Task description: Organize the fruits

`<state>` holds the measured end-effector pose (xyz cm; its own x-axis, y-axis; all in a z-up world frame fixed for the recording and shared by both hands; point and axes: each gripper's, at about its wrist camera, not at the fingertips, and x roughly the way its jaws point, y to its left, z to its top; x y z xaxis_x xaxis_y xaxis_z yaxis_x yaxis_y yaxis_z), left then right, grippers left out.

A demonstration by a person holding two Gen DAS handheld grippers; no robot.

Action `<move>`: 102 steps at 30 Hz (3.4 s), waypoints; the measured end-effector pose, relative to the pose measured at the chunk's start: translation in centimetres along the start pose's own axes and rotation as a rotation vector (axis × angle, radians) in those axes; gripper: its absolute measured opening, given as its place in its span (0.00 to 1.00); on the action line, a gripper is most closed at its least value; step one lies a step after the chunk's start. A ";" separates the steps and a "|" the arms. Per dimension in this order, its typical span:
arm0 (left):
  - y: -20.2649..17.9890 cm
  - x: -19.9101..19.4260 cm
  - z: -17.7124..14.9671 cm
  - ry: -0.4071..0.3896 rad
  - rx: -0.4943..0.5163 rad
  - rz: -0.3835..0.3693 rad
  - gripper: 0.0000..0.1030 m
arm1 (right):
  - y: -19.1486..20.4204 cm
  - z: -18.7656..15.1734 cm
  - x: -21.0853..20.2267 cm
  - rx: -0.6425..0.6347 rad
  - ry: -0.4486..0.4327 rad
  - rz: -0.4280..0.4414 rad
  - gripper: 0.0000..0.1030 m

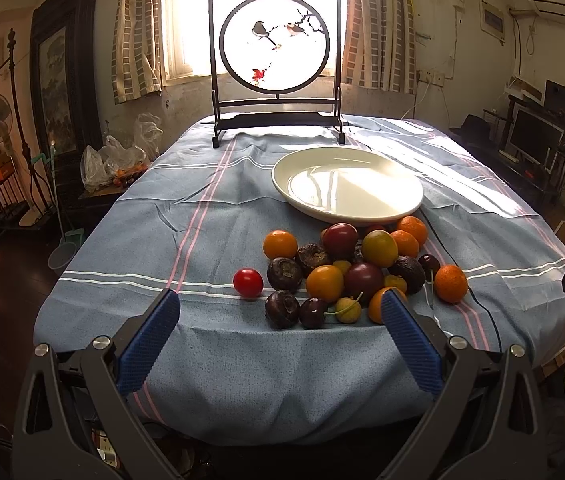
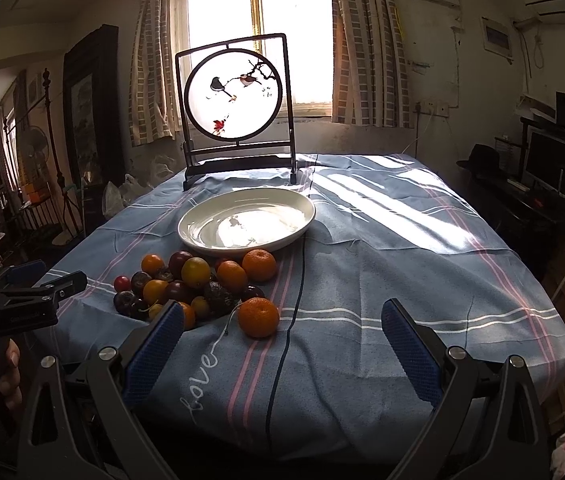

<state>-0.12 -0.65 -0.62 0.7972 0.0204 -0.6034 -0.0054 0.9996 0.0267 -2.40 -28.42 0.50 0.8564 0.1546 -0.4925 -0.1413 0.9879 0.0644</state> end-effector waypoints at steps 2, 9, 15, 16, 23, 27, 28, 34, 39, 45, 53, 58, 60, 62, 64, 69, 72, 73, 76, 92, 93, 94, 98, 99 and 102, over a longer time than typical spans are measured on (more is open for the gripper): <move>0.0 0.0 0.0 0.000 0.000 0.001 0.96 | -0.1 0.1 -0.1 0.000 -0.003 -0.004 0.96; -0.1 0.2 -0.3 0.002 -0.001 -0.001 0.96 | -0.2 0.3 -0.2 -0.001 0.000 -0.002 0.96; -0.1 0.1 -0.3 0.004 -0.003 -0.001 0.96 | 0.0 0.2 -0.1 -0.007 0.000 0.002 0.96; -0.1 0.1 -0.3 0.004 -0.003 -0.001 0.96 | 0.0 0.2 -0.1 -0.008 -0.001 0.006 0.96; -0.1 0.2 -0.3 0.005 -0.002 -0.002 0.96 | 0.4 0.1 -0.1 -0.020 -0.004 0.015 0.96; 0.0 0.3 -0.3 0.009 -0.004 -0.003 0.96 | 0.5 0.0 0.0 -0.018 -0.001 0.017 0.96; 0.0 0.3 -0.3 0.010 -0.003 -0.003 0.96 | 0.5 0.0 0.0 -0.018 0.000 0.018 0.96; -0.1 0.6 -0.5 0.020 -0.003 -0.005 0.96 | 0.5 -0.2 0.3 -0.017 0.012 0.025 0.96; -0.1 0.8 -0.5 0.022 0.000 -0.004 0.96 | 0.6 -0.4 0.6 -0.024 0.018 0.035 0.96; 0.4 2.7 -1.4 0.058 0.006 -0.010 0.96 | 2.0 -1.1 3.2 -0.102 0.065 0.105 0.96; 1.5 6.5 -2.5 0.148 0.013 -0.018 0.96 | 3.8 -1.3 10.0 -0.173 0.190 0.119 0.86; 2.8 8.0 -2.3 0.180 -0.002 -0.013 0.96 | 4.0 -1.0 13.4 -0.163 0.241 0.112 0.77; 3.7 8.5 -2.2 0.193 -0.029 -0.015 0.96 | 3.9 -1.2 14.4 -0.151 0.260 0.115 0.70; 4.5 8.9 -2.2 0.203 -0.055 -0.027 0.95 | 3.7 -1.5 14.9 -0.148 0.256 0.091 0.62; 4.8 9.1 -2.2 0.204 -0.060 -0.031 0.96 | 3.3 -1.5 15.1 -0.141 0.242 0.084 0.51; 4.3 9.3 -2.1 0.199 -0.011 -0.020 0.95 | 1.9 -1.6 15.8 -0.102 0.285 0.085 0.53; 3.8 9.6 -2.1 0.202 0.024 -0.022 0.96 | 1.2 -2.0 16.5 -0.067 0.312 0.115 0.55; 3.6 9.7 -2.2 0.204 0.037 -0.022 0.96 | 1.3 -2.1 16.4 -0.071 0.310 0.128 0.51; 2.6 10.0 -2.4 0.177 0.106 0.022 0.96 | 1.5 -2.3 16.1 -0.071 0.296 0.179 0.42; 1.4 11.4 -1.9 0.150 0.372 -0.171 0.64 | 1.3 -2.6 15.9 -0.037 0.265 0.229 0.43; 1.3 11.5 -1.9 0.140 0.379 -0.171 0.60 | 1.3 -2.6 16.0 -0.035 0.265 0.229 0.43; 1.2 11.6 -2.0 0.131 0.389 -0.157 0.59 | 1.3 -2.6 16.0 -0.034 0.265 0.230 0.43; 0.8 11.2 -2.4 0.116 0.406 -0.171 0.43 | 1.2 -2.7 16.0 -0.030 0.266 0.233 0.43; 0.9 11.0 -2.4 0.122 0.395 -0.192 0.35 | 1.2 -2.7 16.0 -0.028 0.266 0.233 0.43; 1.2 10.7 -2.6 0.131 0.368 -0.239 0.31 | 1.1 -2.7 16.0 -0.025 0.266 0.232 0.43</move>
<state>6.79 0.79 -9.14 0.6664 -0.1844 -0.7224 0.4030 0.9043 0.1409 9.81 -24.88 -9.62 0.6411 0.3630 -0.6762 -0.3321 0.9255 0.1820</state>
